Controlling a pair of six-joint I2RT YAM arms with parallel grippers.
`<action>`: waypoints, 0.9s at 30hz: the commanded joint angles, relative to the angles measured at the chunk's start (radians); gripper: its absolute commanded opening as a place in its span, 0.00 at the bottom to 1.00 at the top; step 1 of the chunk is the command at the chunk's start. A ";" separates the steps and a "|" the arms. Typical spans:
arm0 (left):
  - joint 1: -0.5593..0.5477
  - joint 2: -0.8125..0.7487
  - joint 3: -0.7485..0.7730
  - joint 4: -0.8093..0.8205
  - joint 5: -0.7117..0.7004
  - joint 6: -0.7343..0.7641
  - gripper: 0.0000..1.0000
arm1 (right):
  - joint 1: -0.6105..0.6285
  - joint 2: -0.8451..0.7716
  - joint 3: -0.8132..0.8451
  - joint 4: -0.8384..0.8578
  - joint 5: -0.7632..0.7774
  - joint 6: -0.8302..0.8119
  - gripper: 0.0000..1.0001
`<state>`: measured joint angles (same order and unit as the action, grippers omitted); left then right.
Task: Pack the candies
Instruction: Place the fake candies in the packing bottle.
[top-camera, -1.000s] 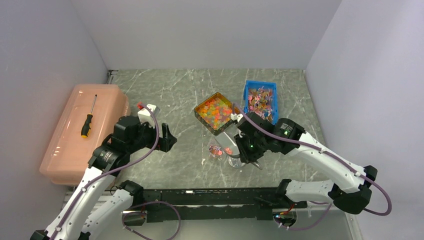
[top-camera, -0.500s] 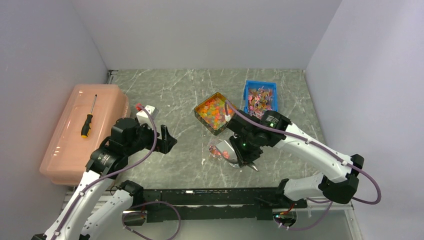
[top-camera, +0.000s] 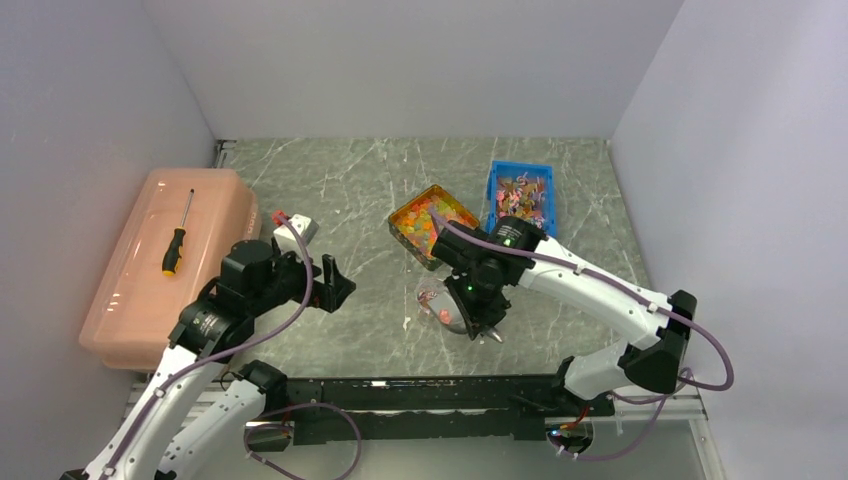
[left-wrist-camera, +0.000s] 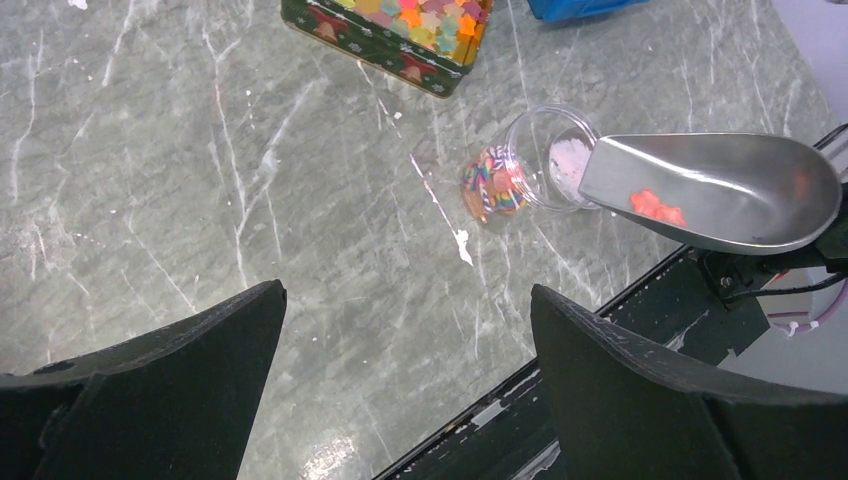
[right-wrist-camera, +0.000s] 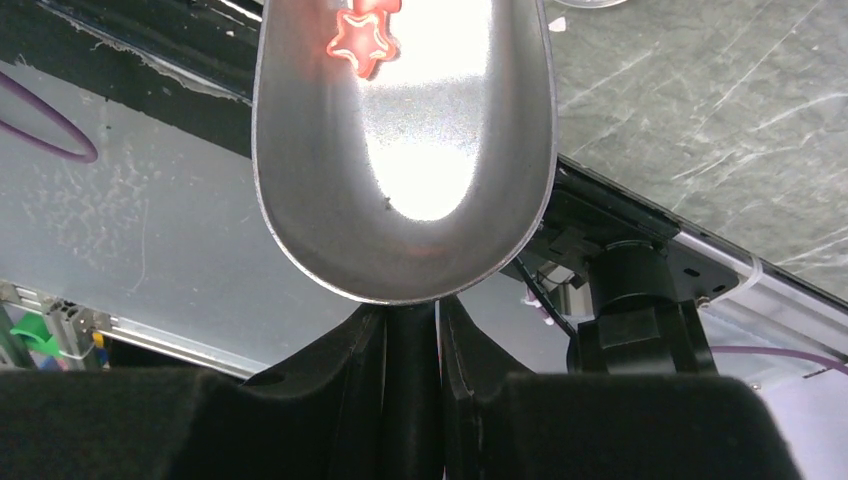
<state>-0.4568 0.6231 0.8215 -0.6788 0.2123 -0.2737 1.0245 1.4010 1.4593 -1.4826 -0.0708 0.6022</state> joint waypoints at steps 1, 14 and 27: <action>-0.019 -0.020 -0.001 0.005 -0.007 0.004 1.00 | -0.008 0.010 0.051 -0.021 -0.037 0.026 0.00; -0.067 -0.048 0.001 -0.004 -0.044 0.003 0.99 | -0.078 0.054 0.016 -0.022 -0.078 -0.010 0.00; -0.092 -0.054 0.004 -0.013 -0.069 0.002 0.99 | -0.124 0.099 0.044 -0.024 -0.112 -0.053 0.00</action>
<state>-0.5411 0.5774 0.8215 -0.7013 0.1627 -0.2741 0.9169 1.5093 1.4715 -1.4826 -0.1596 0.5648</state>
